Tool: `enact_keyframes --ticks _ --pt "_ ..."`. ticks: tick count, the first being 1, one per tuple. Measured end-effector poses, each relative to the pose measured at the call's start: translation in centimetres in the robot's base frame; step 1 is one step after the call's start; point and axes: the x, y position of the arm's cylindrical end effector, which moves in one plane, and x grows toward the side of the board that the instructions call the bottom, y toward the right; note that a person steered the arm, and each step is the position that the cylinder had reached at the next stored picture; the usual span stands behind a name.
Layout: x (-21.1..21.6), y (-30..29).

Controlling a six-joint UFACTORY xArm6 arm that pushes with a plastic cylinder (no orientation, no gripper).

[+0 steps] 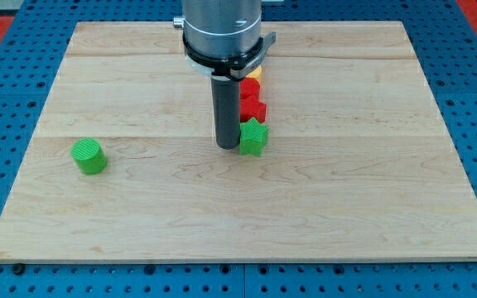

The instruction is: Move the green circle below the red star

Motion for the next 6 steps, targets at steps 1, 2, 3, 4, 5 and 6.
enact_keyframes --ticks 1,2,3,4,5,6 --pt "0.0 -0.2" --pt "0.1 -1.7" --pt "0.2 -3.2" --pt "0.2 -3.2" --pt "0.2 -3.9" --pt "0.6 -8.2"
